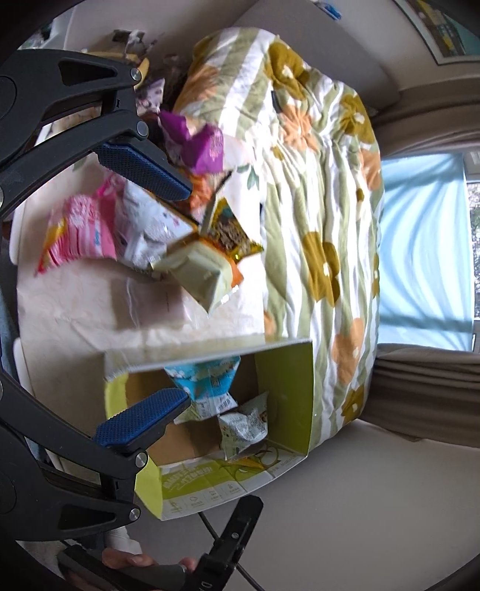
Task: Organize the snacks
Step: 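Withdraw both tools from the box back toward the snack pile, then grasp the cartoon-printed bag with the left tool while the right tool grasps the pink marshmallow bag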
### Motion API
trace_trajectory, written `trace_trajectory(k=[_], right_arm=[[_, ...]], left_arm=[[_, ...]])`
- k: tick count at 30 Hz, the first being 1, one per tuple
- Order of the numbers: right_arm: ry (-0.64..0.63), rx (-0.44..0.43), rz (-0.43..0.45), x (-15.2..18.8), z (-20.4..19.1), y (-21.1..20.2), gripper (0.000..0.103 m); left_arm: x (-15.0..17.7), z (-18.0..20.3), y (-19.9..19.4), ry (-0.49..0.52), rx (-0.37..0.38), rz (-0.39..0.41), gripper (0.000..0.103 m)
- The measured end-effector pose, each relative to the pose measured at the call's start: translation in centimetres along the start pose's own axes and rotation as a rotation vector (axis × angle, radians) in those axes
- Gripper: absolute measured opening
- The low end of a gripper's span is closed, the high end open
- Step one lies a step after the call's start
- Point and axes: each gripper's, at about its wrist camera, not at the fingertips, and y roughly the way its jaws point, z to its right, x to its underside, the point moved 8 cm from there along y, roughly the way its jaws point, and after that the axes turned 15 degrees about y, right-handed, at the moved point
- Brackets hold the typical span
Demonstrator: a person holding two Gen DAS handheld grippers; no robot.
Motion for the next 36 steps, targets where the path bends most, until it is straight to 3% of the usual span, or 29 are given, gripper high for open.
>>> trace_trajectory(k=[9, 19, 23, 30, 36], right_arm=[[0.007, 0.008, 0.066, 6.0, -7.9, -1.7, 0.096], [0.043, 0.047, 0.050, 15.5, -14.5, 1.1, 0.096], [0.067, 0.069, 0.017, 18.9, -15.4, 3.4, 0.096], [0.074, 0.087, -0.057, 23.5, -16.2, 8.2, 0.096], [0.050, 0.114, -0.128, 25.8, -15.9, 12.4, 0.096]], left_arm=[[6.7, -9.3, -4.3, -0.022, 0.000, 0.030, 0.101], [13.9, -20.0, -4.7, -0.068, 0.019, 0.029, 0.101], [16.4, -23.0, -2.2, -0.064, 0.054, -0.013, 0.101], [19.3, -25.0, 4.5, -0.112, 0.139, -0.064, 0.101], [20.4, -25.0, 9.4, -0.117, 0.134, -0.096, 0.101]])
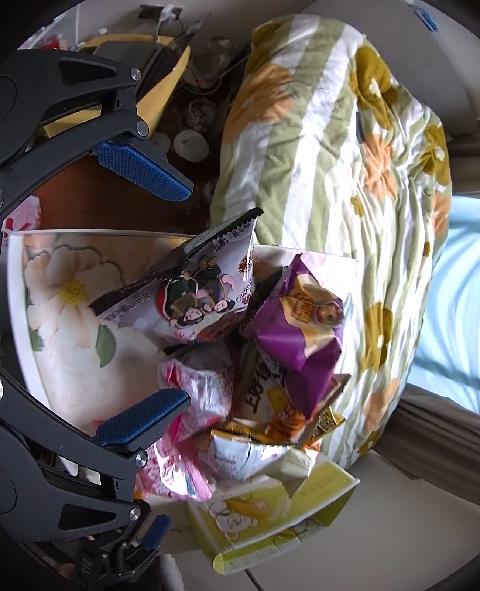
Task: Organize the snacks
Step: 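Grasp the cartoon-printed bag with the left tool while the right tool grasps the pink marshmallow bag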
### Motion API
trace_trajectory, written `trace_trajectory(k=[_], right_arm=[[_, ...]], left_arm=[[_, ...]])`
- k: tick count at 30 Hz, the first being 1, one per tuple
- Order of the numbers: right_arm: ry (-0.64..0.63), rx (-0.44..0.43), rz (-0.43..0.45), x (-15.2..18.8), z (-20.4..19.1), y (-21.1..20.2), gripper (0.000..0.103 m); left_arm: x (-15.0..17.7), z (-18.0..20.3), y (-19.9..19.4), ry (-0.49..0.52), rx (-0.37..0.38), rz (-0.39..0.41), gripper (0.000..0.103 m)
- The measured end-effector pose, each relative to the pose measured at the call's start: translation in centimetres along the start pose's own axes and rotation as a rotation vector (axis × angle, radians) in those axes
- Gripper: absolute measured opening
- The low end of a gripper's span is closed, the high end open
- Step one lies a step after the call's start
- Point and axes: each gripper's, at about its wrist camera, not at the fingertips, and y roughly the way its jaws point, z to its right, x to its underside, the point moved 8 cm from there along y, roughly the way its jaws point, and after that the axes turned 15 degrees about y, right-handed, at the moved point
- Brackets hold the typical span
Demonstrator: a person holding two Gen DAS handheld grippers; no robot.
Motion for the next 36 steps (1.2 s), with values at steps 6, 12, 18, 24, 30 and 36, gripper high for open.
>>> trace_trajectory(k=[6, 12, 18, 24, 30, 36], right_arm=[[-0.017, 0.037, -0.016, 0.6, 0.1, 3.0, 0.096], [-0.056, 0.059, -0.020, 0.9, -0.3, 4.2, 0.096], [-0.068, 0.078, -0.029, 1.2, -0.2, 4.6, 0.096], [-0.095, 0.105, -0.028, 1.2, -0.2, 4.9, 0.096], [-0.114, 0.127, -0.025, 1.2, -0.4, 5.3, 0.095], [-0.145, 0.134, -0.047, 1.5, -1.2, 6.5, 0.085]], left_arm=[[-0.3, -0.1, 3.5, 0.031, -0.030, -0.030, 0.101], [-0.9, 0.3, 5.1, 0.077, -0.049, -0.037, 0.090], [-0.9, 0.2, 5.5, 0.118, -0.101, -0.070, 0.073], [-0.6, 0.2, 5.0, 0.135, -0.106, -0.086, 0.064], [0.3, 1.1, 4.1, 0.160, -0.115, -0.086, 0.064], [1.4, 1.9, 3.7, 0.157, -0.102, -0.096, 0.064]])
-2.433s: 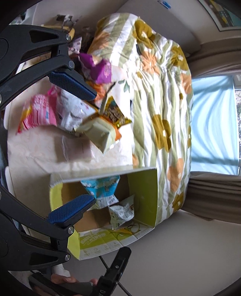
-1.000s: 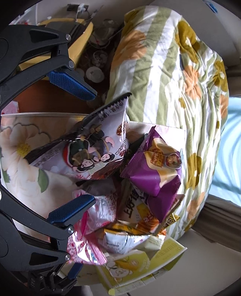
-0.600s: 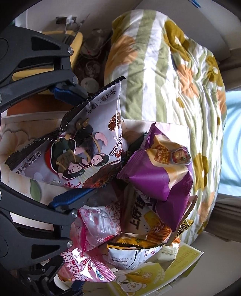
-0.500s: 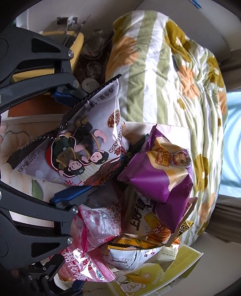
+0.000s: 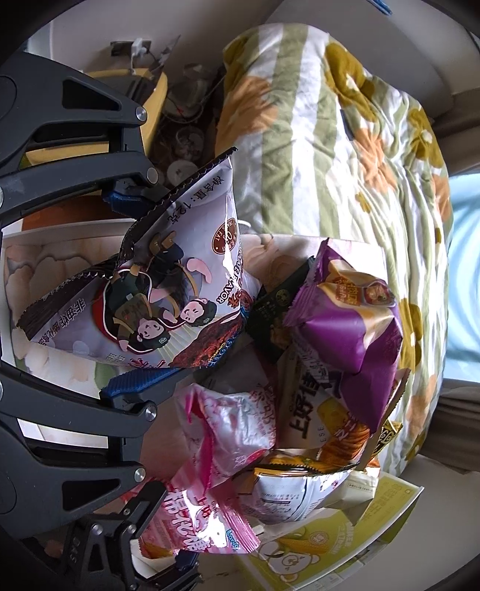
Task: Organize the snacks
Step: 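Grasp the cartoon-printed bag with the left tool while the right tool grasps the pink marshmallow bag, then carry both bags over the yellow box and open both tools to drop them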
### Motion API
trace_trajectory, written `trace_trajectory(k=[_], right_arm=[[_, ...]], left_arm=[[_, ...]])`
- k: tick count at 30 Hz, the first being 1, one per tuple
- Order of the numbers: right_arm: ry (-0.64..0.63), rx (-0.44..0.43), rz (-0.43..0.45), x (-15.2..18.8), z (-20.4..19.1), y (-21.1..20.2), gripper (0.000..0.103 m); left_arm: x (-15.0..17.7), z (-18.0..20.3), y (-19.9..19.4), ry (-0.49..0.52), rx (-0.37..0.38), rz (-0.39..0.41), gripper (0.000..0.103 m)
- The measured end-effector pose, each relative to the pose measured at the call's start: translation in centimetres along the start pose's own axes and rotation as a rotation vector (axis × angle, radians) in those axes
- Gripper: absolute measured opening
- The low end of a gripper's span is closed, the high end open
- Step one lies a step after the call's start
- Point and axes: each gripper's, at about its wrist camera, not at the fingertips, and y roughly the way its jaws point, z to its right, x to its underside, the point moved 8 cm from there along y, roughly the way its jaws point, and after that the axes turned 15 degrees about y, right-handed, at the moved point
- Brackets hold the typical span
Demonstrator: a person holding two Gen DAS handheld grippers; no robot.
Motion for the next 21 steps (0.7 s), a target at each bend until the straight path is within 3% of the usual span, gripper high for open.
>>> trace_trajectory(k=[1, 7, 13, 21], right_arm=[[-0.007, 0.002, -0.008, 0.1, -0.3, 0.3, 0.078], [-0.013, 0.011, -0.011, 0.2, -0.3, 0.4, 0.076], [-0.022, 0.020, -0.004, 0.7, -0.3, -0.2, 0.066], [0.000, 0.031, 0.037, 0.9, 1.0, -3.1, 0.065]], left_arm=[[0.2, 0.1, -0.1, -0.002, 0.003, -0.002, 0.064], [1.3, 0.4, -0.7, -0.016, 0.015, -0.006, 0.064], [2.3, 0.6, -1.8, -0.030, 0.020, 0.007, 0.064], [2.6, 1.1, -4.8, -0.050, 0.039, 0.046, 0.064]])
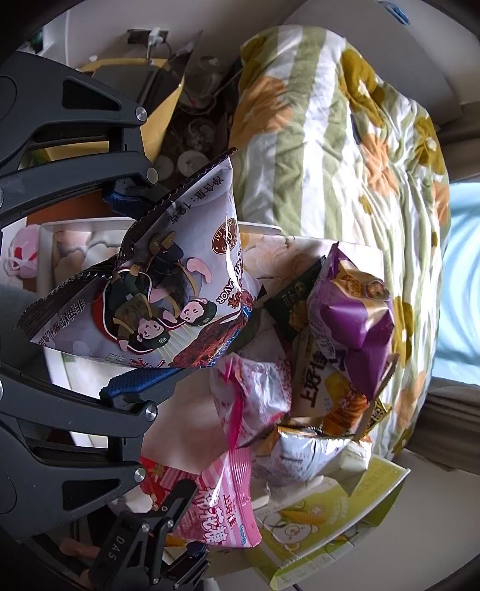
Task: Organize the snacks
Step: 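Carry both bags over the yellow box and open both tools to drop them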
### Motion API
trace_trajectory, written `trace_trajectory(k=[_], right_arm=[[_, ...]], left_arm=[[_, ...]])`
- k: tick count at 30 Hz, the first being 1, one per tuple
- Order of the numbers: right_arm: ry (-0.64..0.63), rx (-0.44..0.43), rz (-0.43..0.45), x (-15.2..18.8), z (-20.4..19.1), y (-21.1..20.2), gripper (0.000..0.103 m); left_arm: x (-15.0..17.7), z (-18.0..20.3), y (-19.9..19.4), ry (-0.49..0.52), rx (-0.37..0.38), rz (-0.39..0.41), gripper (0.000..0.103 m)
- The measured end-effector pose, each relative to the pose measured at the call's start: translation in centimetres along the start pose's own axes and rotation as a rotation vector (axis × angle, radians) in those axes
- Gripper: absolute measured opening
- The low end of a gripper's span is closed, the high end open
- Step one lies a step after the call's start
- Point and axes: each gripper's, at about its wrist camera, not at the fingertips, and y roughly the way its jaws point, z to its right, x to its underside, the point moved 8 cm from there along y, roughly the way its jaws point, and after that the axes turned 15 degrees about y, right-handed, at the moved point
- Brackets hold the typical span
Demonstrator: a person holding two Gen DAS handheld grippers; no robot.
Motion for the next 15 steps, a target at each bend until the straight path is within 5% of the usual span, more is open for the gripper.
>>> trace_trajectory(k=[15], right_arm=[[0.052, -0.094, 0.148, -6.1, 5.1, -10.4, 0.065]], left_arm=[[-5.4, 3.3, -7.1, -0.062, -0.046, 0.136, 0.064]])
